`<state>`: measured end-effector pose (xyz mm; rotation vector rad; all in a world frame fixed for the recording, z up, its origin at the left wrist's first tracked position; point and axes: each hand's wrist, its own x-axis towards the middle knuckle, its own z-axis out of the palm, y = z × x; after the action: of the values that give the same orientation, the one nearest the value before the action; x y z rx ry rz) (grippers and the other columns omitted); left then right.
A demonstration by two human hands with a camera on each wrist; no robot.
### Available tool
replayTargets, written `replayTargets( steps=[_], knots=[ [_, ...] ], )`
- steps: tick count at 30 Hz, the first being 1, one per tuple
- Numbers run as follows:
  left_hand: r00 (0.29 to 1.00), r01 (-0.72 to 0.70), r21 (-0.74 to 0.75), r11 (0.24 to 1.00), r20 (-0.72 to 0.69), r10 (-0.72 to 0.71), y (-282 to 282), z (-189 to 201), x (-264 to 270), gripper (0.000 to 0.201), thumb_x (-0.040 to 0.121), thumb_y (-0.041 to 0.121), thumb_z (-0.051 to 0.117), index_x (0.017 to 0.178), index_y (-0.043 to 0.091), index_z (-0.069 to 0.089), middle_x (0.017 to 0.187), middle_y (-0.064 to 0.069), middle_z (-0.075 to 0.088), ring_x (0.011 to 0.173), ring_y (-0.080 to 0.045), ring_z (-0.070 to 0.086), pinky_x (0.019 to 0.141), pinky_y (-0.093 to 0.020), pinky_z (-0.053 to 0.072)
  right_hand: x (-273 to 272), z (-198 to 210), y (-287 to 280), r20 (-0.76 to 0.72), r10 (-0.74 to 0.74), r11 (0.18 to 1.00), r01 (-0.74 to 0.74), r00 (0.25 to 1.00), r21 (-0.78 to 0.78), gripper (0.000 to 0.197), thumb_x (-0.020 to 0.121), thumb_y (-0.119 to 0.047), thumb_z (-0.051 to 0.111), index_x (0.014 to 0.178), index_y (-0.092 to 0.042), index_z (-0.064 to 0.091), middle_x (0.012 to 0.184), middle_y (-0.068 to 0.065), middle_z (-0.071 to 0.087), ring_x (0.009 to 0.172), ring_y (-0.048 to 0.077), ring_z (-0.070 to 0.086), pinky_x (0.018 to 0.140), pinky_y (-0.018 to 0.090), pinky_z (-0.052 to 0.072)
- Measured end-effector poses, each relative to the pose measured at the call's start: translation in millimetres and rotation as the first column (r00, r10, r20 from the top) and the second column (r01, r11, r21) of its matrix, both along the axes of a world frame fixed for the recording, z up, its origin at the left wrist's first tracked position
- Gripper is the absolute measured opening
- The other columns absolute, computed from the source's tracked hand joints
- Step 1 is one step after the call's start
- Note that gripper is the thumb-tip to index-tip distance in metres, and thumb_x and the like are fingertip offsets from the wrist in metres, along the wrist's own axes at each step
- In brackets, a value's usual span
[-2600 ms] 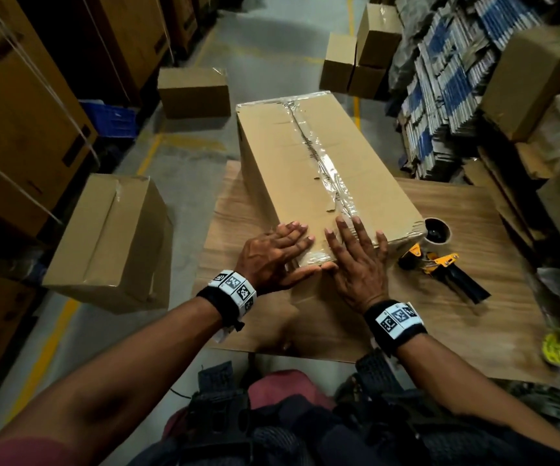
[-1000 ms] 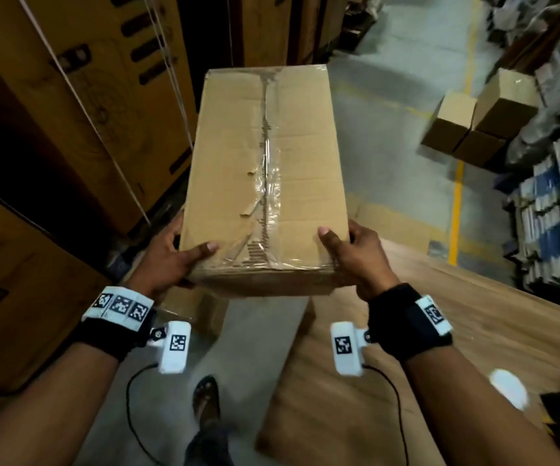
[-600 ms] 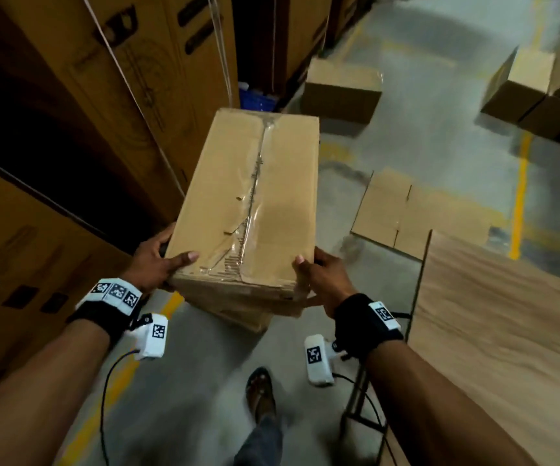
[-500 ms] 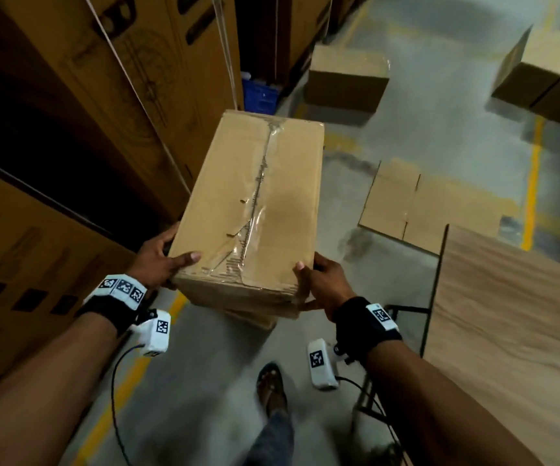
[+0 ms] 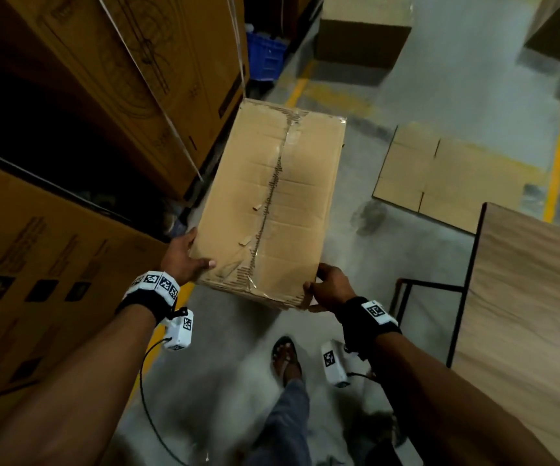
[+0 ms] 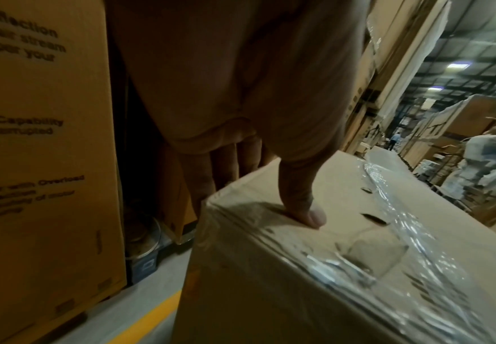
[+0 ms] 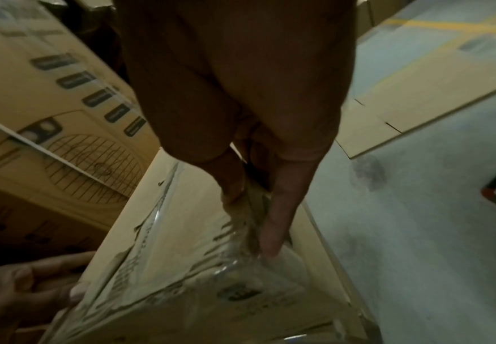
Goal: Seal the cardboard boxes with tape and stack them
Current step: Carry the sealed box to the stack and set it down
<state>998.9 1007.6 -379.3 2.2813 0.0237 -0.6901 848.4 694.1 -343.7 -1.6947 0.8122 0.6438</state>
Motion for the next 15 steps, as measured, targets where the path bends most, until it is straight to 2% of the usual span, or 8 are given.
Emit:
replayTargets(
  steps=[3, 6, 10, 12, 15],
  knots=[
    [1.000, -0.015, 0.063, 0.998, 0.006, 0.015, 6, -5, 0, 0.089, 0.070, 0.002, 0.094, 0.147, -0.003, 0.050, 0.133, -0.017, 0.065, 0.119, -0.030, 0.063, 0.103, -0.039, 0.050, 0, 1, -2, -0.020, 0.079, 0.997, -0.079, 0.997, 0.011, 0.049, 0.091, -0.003, 0.065, 0.138, -0.017, 0.062, 0.131, 0.002, 0.067, 0.096, 0.023, 0.071, 0.070, 0.045, 0.066],
    [0.999, -0.047, 0.124, 0.991, 0.026, 0.044, 13, -18, 0, 0.096, 0.068, 0.012, 0.097, 0.151, 0.005, 0.048, 0.138, -0.018, 0.064, 0.125, -0.035, 0.062, 0.108, -0.049, 0.050, 2, 6, 1, -0.028, 0.136, 0.991, -0.136, 0.990, 0.004, 0.047, 0.091, -0.013, 0.068, 0.137, -0.018, 0.062, 0.123, 0.005, 0.069, 0.098, 0.024, 0.071, 0.071, 0.043, 0.066],
    [0.996, 0.008, 0.240, 0.971, 0.081, -0.028, -4, -1, -5, 0.097, 0.074, 0.026, 0.093, 0.156, 0.018, 0.043, 0.144, -0.013, 0.062, 0.129, -0.036, 0.060, 0.108, -0.048, 0.050, -1, 19, -5, -0.014, 0.024, 0.998, -0.025, 1.000, -0.062, 0.041, 0.095, -0.023, 0.067, 0.136, -0.016, 0.061, 0.104, 0.001, 0.075, 0.085, 0.020, 0.073, 0.062, 0.040, 0.065],
    [0.988, 0.009, 0.254, 0.967, 0.150, -0.049, -17, 16, -14, 0.092, 0.079, 0.032, 0.089, 0.157, 0.019, 0.042, 0.148, -0.013, 0.058, 0.132, -0.036, 0.058, 0.109, -0.048, 0.049, -10, 29, -10, 0.008, -0.027, 0.998, 0.028, 1.000, -0.050, 0.044, 0.096, -0.027, 0.068, 0.138, -0.016, 0.059, 0.105, 0.001, 0.074, 0.086, 0.022, 0.075, 0.062, 0.041, 0.065],
    [0.962, 0.061, 0.226, 0.972, 0.248, -0.117, -45, 43, -39, 0.077, 0.084, 0.032, 0.086, 0.151, 0.015, 0.051, 0.152, -0.016, 0.053, 0.135, -0.036, 0.055, 0.113, -0.047, 0.045, -36, 56, -18, 0.034, -0.058, 0.998, 0.058, 0.998, 0.017, 0.035, 0.097, -0.029, 0.070, 0.130, -0.017, 0.063, 0.105, 0.002, 0.074, 0.090, 0.019, 0.075, 0.066, 0.043, 0.065]
  ],
)
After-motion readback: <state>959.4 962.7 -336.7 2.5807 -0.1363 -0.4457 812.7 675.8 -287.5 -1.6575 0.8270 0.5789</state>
